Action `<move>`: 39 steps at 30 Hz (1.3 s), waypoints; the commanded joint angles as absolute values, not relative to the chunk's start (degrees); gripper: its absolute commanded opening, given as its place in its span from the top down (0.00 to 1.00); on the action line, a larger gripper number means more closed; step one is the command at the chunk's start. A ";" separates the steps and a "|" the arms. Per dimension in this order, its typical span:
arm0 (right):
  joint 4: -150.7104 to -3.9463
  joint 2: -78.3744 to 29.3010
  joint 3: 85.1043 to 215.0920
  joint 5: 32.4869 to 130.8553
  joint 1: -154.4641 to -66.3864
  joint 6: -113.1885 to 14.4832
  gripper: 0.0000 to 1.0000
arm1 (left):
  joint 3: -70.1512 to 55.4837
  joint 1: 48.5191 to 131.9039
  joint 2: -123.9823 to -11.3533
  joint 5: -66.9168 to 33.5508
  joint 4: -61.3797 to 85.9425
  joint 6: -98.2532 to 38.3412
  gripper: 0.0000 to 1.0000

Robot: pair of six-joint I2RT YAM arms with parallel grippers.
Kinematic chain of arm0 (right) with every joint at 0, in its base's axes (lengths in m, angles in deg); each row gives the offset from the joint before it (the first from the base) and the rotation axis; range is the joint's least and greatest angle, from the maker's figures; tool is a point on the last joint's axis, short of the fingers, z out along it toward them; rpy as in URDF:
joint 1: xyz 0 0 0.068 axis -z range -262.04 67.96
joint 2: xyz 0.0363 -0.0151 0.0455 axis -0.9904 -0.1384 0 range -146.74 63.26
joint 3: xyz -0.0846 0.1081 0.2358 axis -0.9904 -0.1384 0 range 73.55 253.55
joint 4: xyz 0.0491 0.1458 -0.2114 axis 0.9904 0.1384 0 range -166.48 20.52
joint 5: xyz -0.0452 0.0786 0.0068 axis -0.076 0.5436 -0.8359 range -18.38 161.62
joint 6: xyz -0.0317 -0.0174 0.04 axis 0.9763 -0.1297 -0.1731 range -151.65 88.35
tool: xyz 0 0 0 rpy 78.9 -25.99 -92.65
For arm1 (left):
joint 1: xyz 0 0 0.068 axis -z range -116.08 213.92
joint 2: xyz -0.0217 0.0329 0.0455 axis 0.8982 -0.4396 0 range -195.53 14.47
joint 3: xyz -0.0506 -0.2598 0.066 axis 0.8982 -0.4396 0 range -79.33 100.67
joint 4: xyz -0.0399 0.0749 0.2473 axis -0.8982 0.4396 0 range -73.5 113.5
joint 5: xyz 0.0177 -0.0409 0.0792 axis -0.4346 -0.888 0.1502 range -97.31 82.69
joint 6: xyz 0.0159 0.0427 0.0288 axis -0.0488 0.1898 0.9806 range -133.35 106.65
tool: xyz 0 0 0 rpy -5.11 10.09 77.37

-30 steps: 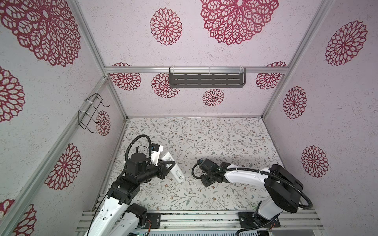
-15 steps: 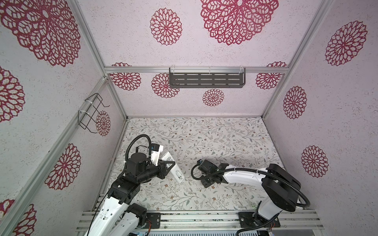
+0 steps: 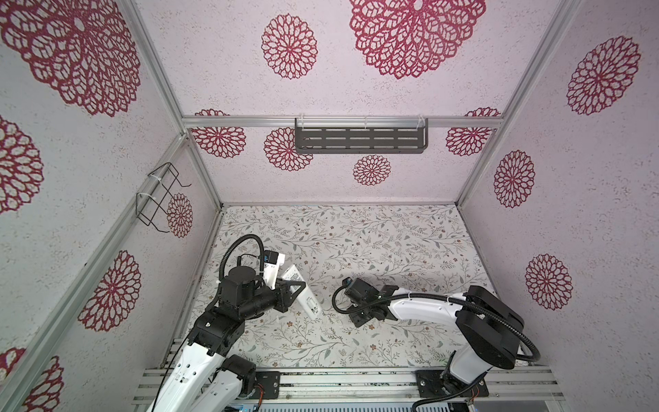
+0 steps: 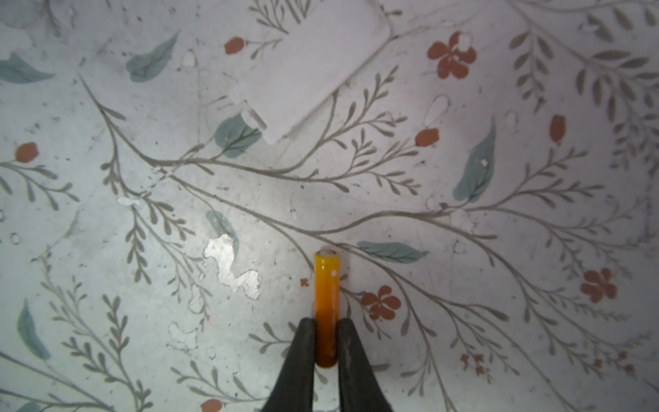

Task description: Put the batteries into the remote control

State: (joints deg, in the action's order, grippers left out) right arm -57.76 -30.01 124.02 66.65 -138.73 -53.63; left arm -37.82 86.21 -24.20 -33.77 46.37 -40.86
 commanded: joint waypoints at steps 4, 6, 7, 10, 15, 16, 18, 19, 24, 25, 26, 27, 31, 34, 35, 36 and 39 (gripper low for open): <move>-57.84 -27.56 123.78 65.07 -138.92 -52.83 0.89 | -37.29 85.67 -25.31 -34.21 43.13 -42.76 1.00; -58.06 -26.64 123.38 65.04 -138.95 -52.66 0.90 | -38.12 85.70 -25.42 -33.76 41.83 -44.22 1.00; -58.02 -26.15 123.27 65.11 -138.91 -52.66 0.90 | -38.56 85.67 -25.50 -33.31 41.13 -45.10 1.00; -58.18 -24.58 122.97 65.19 -138.99 -52.62 0.90 | -40.06 85.67 -26.23 -33.06 38.33 -47.72 1.00; -58.71 -20.87 121.91 65.46 -138.95 -52.26 0.90 | -44.04 85.71 -27.86 -34.07 31.48 -52.38 1.00; -59.25 -19.77 121.37 65.74 -139.05 -52.01 0.90 | -44.87 85.72 -28.27 -34.33 29.97 -52.96 1.00; -60.07 -17.36 120.35 66.12 -139.18 -51.56 0.90 | -45.95 85.72 -28.88 -34.89 27.94 -53.67 1.00; -60.45 -16.02 119.82 66.13 -139.18 -51.46 0.90 | -46.31 85.79 -29.09 -35.08 27.27 -53.74 1.00; -61.51 -9.88 118.45 66.35 -140.50 -49.52 0.90 | -47.99 85.76 -30.66 -37.71 23.18 -54.23 1.00; -61.60 -8.73 118.37 66.13 -140.94 -48.89 0.90 | -48.13 85.82 -31.19 -38.71 22.36 -54.57 1.00; -61.75 -7.92 118.34 66.47 -141.25 -48.46 0.90 | -48.13 85.81 -31.60 -39.53 21.89 -54.67 1.00; -61.73 -6.91 118.44 66.22 -141.69 -48.02 0.90 | -48.26 85.81 -32.07 -40.30 21.24 -54.83 1.00; -62.58 -3.85 119.10 66.14 -143.32 -47.12 0.90 | -49.15 85.95 -32.42 -42.74 17.89 -55.85 1.00; -63.86 -1.98 119.85 65.96 -144.91 -46.70 0.90 | -49.80 85.98 -32.13 -42.98 16.52 -56.34 1.00; -64.28 -1.64 120.15 66.11 -145.28 -46.67 0.90 | -49.93 85.98 -32.11 -43.04 16.31 -56.46 1.00; -64.58 -1.59 120.54 65.98 -145.71 -46.53 0.90 | -50.03 85.97 -32.20 -43.23 15.92 -56.55 1.00; -64.85 -1.99 121.79 65.74 -147.00 -45.86 0.90 | -50.13 85.96 -32.73 -43.57 15.23 -56.72 1.00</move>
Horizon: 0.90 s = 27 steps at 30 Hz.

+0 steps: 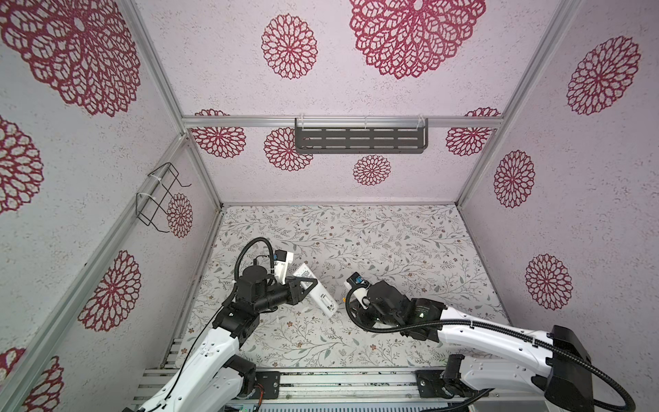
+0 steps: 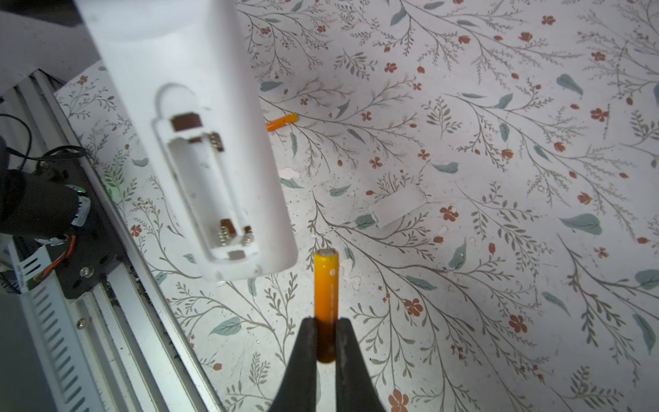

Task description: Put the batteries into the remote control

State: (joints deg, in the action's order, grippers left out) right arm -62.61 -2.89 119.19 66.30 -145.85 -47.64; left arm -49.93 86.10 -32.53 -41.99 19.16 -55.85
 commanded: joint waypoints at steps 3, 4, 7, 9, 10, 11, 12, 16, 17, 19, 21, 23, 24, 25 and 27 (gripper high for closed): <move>-65.49 -2.53 122.76 65.15 -148.49 -44.96 0.90 | -50.07 85.94 -33.32 -44.53 14.62 -57.13 1.00; -65.73 -2.70 122.97 65.02 -148.77 -44.92 0.90 | -50.07 85.95 -33.50 -44.86 14.49 -57.25 1.00; -66.40 -3.01 123.87 64.92 -149.43 -44.53 0.90 | -50.11 85.96 -33.91 -45.69 13.95 -57.72 1.00; -66.72 -3.26 124.25 65.11 -149.62 -44.15 0.90 | -50.15 85.92 -33.95 -45.96 13.71 -57.92 1.00; -66.81 -3.44 124.41 64.77 -149.70 -44.05 0.90 | -50.14 85.94 -33.95 -45.90 13.69 -57.91 1.00; -66.77 -3.58 124.37 64.33 -149.72 -43.99 0.90 | -50.15 85.92 -33.95 -45.81 13.85 -57.91 1.00; -66.66 -3.74 124.36 63.82 -149.71 -44.09 0.90 | -50.00 85.90 -33.95 -45.37 14.30 -57.70 1.00; -64.44 -4.05 123.47 59.93 -149.37 -46.55 0.89 | -49.20 85.73 -33.35 -42.23 18.21 -55.99 1.00; -63.55 -4.08 123.17 59.44 -149.20 -47.37 0.88 | -48.94 85.71 -33.17 -41.55 19.43 -55.37 1.00; -60.59 -4.24 122.63 58.11 -148.02 -50.48 0.86 | -48.54 85.53 -33.01 -39.91 21.03 -54.94 1.00; -58.15 -4.07 121.59 57.78 -146.82 -53.22 0.85 | -47.97 85.35 -33.03 -38.43 22.98 -54.26 1.00; -56.58 -3.44 120.39 58.38 -145.72 -55.48 0.85 | -47.87 85.07 -33.06 -37.57 24.14 -53.83 1.00; -55.43 -3.19 119.76 58.23 -145.00 -57.20 0.84 | -47.95 85.04 -32.99 -37.38 24.08 -53.88 1.00; -54.25 -3.34 119.40 58.72 -144.05 -58.39 0.84 | -48.09 85.02 -32.99 -37.17 23.93 -53.97 1.00; -51.20 -4.19 118.85 58.49 -142.70 -61.35 0.81 | -48.21 84.88 -33.09 -37.03 23.70 -54.08 1.00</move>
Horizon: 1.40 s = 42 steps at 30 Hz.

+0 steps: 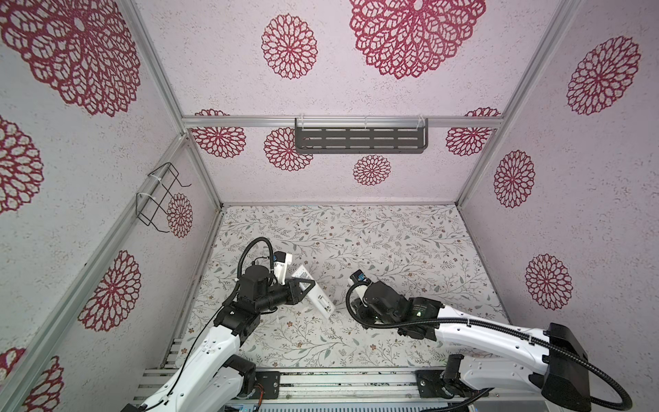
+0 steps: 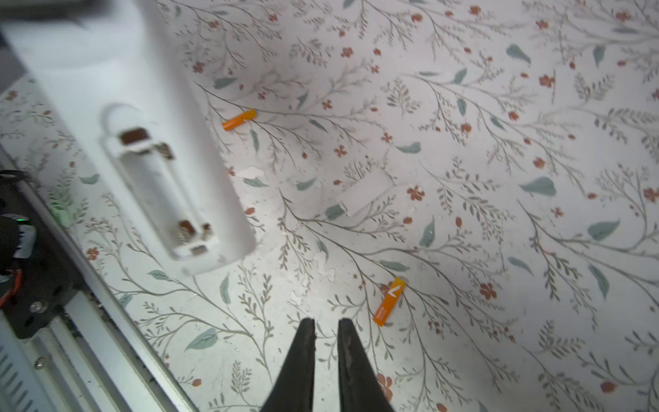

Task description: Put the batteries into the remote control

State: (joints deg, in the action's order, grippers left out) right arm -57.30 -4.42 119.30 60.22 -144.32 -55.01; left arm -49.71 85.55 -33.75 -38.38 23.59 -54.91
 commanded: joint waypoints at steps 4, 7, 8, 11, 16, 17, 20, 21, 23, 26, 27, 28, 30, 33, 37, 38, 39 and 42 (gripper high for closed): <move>-49.64 -5.28 116.96 58.32 -142.26 -64.66 0.77 | -48.22 84.59 -33.07 -37.18 23.20 -54.05 1.00; -50.36 -5.79 115.68 58.59 -141.92 -65.93 0.73 | -48.22 84.37 -33.46 -37.81 22.62 -54.25 1.00; -50.42 -6.24 115.41 58.90 -141.46 -66.08 0.71 | -48.22 84.31 -33.56 -38.02 22.44 -54.35 1.00; -50.64 -8.10 115.07 59.75 -140.25 -66.84 0.67 | -48.31 84.27 -33.83 -38.58 21.97 -54.49 1.00; -52.80 -11.02 115.04 61.74 -138.71 -66.98 0.62 | -48.13 84.01 -33.47 -38.79 21.85 -54.49 1.00; -52.99 -11.90 115.20 61.86 -138.40 -66.96 0.62 | -48.18 83.97 -33.27 -38.86 21.78 -54.49 1.00; -54.09 -13.80 115.12 62.44 -137.84 -66.71 0.62 | -48.22 83.80 -32.99 -38.87 21.69 -54.53 1.00; -54.65 -14.31 115.03 62.79 -137.53 -66.53 0.63 | -48.14 83.81 -32.91 -38.86 21.76 -54.51 1.00; -55.42 -15.49 114.94 63.01 -136.92 -66.48 0.63 | -48.13 83.64 -32.73 -38.95 21.77 -54.54 1.00; -56.43 -16.89 114.90 63.16 -136.22 -66.31 0.63 | -48.13 83.61 -32.42 -38.99 21.95 -54.57 1.00; -56.99 -17.27 114.91 63.38 -136.13 -66.14 0.63 | -48.21 83.61 -32.30 -38.95 21.95 -54.57 1.00; -57.22 -17.70 114.93 63.53 -135.97 -66.09 0.64 | -48.22 83.61 -32.22 -38.95 21.95 -54.57 1.00; -57.82 -18.78 115.25 63.74 -135.92 -65.76 0.65 | -48.31 83.56 -32.20 -39.03 21.95 -54.66 1.00; -58.24 -20.45 115.72 63.80 -135.76 -65.33 0.67 | -48.29 83.51 -32.20 -39.05 21.97 -54.74 1.00; -58.64 -22.23 116.04 63.54 -135.50 -65.48 0.70 | -48.30 83.41 -31.98 -39.04 21.95 -54.68 1.00; -58.61 -22.66 116.17 63.47 -135.48 -65.36 0.70 | -48.31 83.36 -31.93 -39.04 21.95 -54.67 1.00; -58.64 -22.99 116.39 63.47 -135.48 -65.33 0.71 | -48.31 83.35 -32.00 -39.04 21.95 -54.70 1.00; -58.79 -23.57 116.59 63.53 -135.47 -65.24 0.75 | -48.30 83.26 -31.99 -39.13 21.95 -54.75 1.00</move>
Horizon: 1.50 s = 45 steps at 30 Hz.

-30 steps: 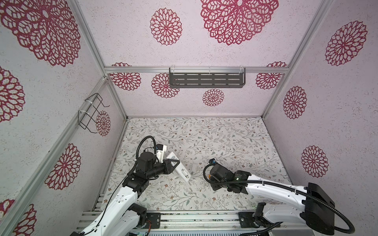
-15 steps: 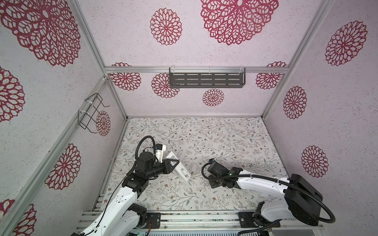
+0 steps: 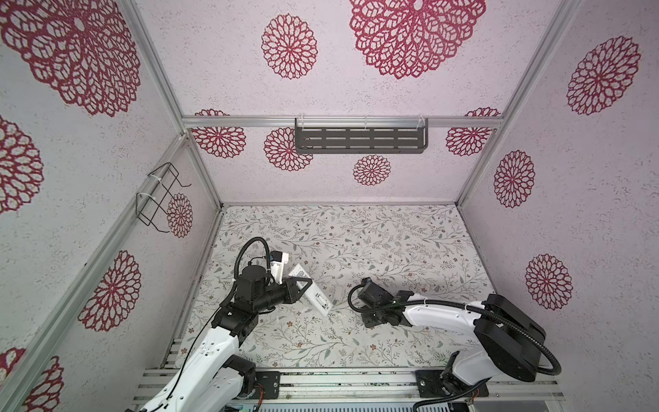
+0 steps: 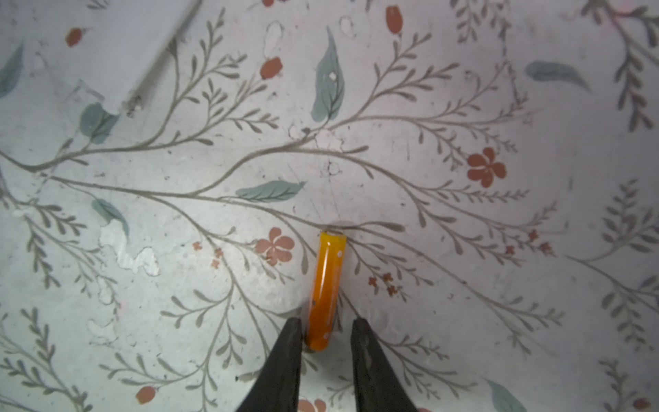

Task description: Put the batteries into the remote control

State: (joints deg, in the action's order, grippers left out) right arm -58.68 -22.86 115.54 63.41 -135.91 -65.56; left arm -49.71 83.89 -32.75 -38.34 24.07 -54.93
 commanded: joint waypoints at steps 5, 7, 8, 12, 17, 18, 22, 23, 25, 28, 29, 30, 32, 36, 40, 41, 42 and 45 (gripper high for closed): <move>-58.51 -23.66 116.62 63.36 -135.48 -64.89 0.81 | -48.39 83.26 -31.95 -39.13 21.86 -54.82 1.00; -58.28 -23.66 116.76 63.19 -135.48 -64.75 0.83 | -48.40 83.26 -31.95 -39.13 21.78 -54.78 1.00; -58.22 -23.67 116.77 63.18 -135.48 -64.59 0.84 | -48.48 83.26 -32.08 -39.13 21.69 -54.83 1.00; -57.94 -23.92 117.08 62.90 -135.46 -63.77 0.87 | -48.40 83.31 -32.20 -39.30 21.52 -54.83 1.00; -57.68 -24.00 117.87 62.21 -135.59 -61.82 0.90 | -48.56 83.28 -32.12 -39.23 21.51 -55.06 1.00; -58.22 -23.40 117.89 62.14 -135.88 -60.90 0.91 | -48.66 83.25 -32.02 -39.13 21.51 -55.12 1.00; -59.81 -20.32 117.92 62.29 -136.25 -57.49 0.91 | -49.17 83.26 -31.91 -39.04 21.03 -55.67 1.00; -60.32 -19.30 117.88 62.81 -136.36 -56.33 0.91 | -49.35 83.22 -32.00 -39.00 20.91 -55.80 1.00; -61.33 -17.26 117.74 63.83 -136.70 -54.10 0.91 | -49.74 83.25 -32.09 -38.87 20.53 -55.95 1.00; -62.23 -14.42 117.62 65.66 -137.05 -51.30 0.91 | -50.56 83.26 -32.42 -39.04 19.07 -56.85 1.00; -62.45 -13.37 117.68 66.14 -137.34 -50.36 0.91 | -50.97 83.27 -32.59 -39.19 18.62 -57.29 1.00; -62.88 -12.41 117.73 67.03 -137.82 -49.11 0.91 | -51.27 83.21 -32.76 -39.22 18.21 -57.50 1.00; -63.88 -9.92 117.58 67.70 -138.81 -47.24 0.91 | -51.64 83.26 -32.88 -39.30 17.70 -57.73 1.00; -65.98 -5.75 117.44 69.74 -141.34 -43.19 0.91 | -51.48 83.30 -33.25 -39.98 17.38 -57.84 1.00; -66.29 -3.89 118.95 70.63 -142.90 -41.73 0.91 | -51.47 83.23 -33.30 -40.70 16.95 -58.00 1.00; -66.36 -3.71 119.44 70.73 -143.34 -41.51 0.91 | -51.47 83.26 -33.25 -40.80 16.95 -58.08 1.00; -66.44 -3.58 119.72 71.23 -143.55 -41.26 0.91 | -51.55 83.30 -33.21 -40.80 16.86 -58.09 1.00; -67.19 -3.40 120.51 72.14 -144.43 -40.85 0.91 | -51.81 83.28 -32.92 -41.44 16.02 -58.66 1.00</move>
State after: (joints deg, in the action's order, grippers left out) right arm -65.30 -4.92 118.32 70.65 -143.76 -43.10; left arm -51.32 83.84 -33.23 -40.06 19.24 -57.84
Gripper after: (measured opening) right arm 0.104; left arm 0.191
